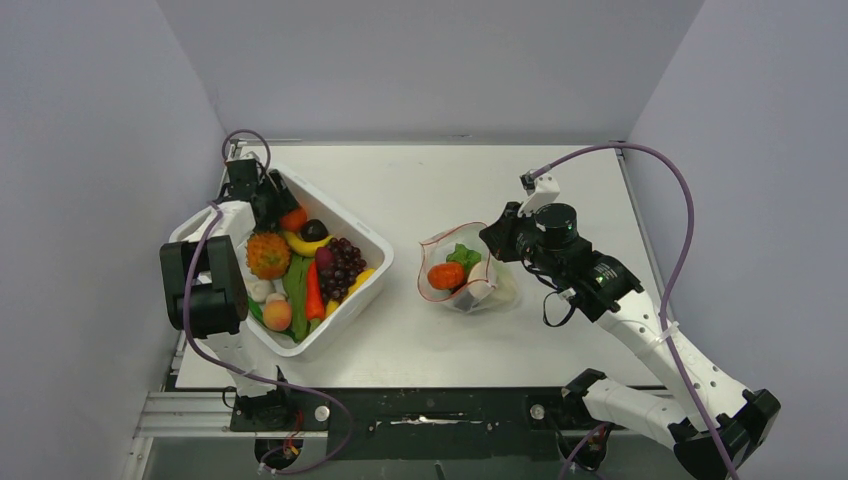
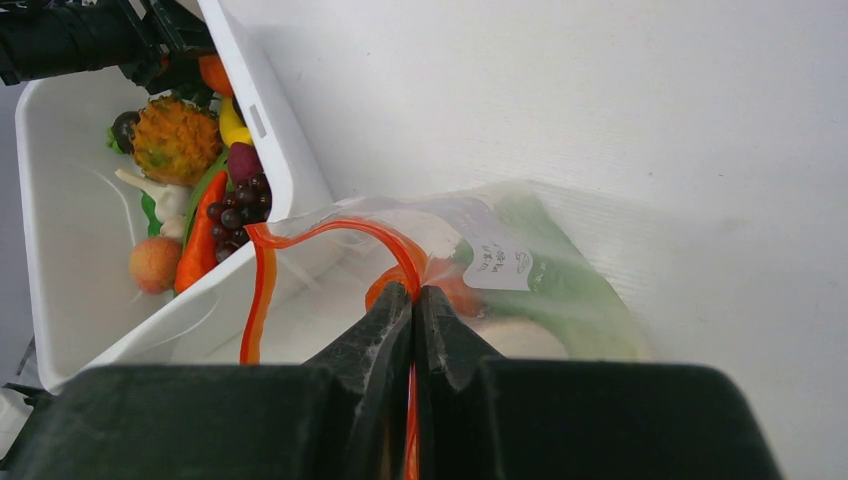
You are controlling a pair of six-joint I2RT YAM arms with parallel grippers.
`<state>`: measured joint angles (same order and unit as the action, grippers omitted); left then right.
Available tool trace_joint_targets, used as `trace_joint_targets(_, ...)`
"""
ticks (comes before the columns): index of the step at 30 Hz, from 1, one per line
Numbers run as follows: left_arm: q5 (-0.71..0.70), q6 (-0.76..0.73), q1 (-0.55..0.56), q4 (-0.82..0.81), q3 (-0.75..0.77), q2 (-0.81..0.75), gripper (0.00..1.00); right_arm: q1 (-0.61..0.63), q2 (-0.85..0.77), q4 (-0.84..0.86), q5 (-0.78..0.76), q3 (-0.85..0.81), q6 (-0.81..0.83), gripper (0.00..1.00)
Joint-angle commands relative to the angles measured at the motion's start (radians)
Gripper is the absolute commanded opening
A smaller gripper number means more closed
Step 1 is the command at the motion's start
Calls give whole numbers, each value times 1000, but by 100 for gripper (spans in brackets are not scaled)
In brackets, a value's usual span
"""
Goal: Place the food in the zip-top bag and seal the zipper
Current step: Pick up the fake fruit from the bin.
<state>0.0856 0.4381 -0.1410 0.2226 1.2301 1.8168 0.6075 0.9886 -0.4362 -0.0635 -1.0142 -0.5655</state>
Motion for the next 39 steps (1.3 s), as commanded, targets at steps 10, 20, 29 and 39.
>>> trace_joint_targets(10,-54,2,27,84,53,-50,43,-4,-32,55,-6,-37,-21,2)
trace_joint_targets(20,-41,-3,31,148,56,-129,34,-4,-21,44,-24,-39,-27,2)
trace_joint_targets(29,-30,-11,36,176,32,-212,33,0,-2,34,-40,-44,-41,2)
trace_joint_targets(39,-19,-17,47,192,-58,-384,33,17,41,40,-38,-58,-55,2)
